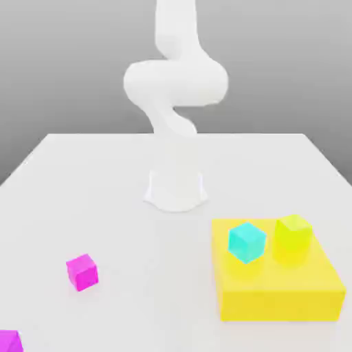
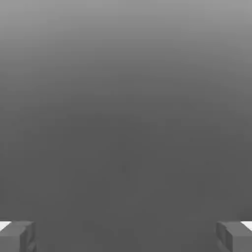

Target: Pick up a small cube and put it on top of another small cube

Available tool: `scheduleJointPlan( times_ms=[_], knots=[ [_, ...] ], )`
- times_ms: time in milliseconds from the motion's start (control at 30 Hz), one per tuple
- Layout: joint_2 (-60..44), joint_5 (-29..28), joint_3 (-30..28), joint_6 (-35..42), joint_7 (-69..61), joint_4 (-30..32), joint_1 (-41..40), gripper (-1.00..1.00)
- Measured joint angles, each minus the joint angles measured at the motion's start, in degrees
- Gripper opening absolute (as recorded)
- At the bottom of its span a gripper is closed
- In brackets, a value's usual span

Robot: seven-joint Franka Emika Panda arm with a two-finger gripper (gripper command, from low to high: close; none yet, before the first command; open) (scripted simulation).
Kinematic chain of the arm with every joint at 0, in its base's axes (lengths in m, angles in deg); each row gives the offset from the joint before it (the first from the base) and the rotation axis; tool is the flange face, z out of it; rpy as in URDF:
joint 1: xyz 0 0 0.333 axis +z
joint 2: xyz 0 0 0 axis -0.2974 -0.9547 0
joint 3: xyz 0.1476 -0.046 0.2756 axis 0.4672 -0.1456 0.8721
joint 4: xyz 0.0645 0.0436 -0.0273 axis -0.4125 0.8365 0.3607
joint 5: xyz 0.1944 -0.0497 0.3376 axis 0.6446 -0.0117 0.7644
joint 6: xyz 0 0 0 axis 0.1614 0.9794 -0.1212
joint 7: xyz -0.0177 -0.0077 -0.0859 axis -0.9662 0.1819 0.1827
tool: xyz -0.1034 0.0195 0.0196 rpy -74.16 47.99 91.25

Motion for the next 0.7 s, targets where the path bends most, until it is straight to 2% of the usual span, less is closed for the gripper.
scheduleJointPlan(
  times_ms=[467,700],
  knots=[
    [-29.74,-2.01,-5.82,-18.93,14.07,16.68,-13.04,0.0],
    [-44.39,2.64,-8.69,-28.35,16.55,24.2,-18.21,0.0]
  ],
)
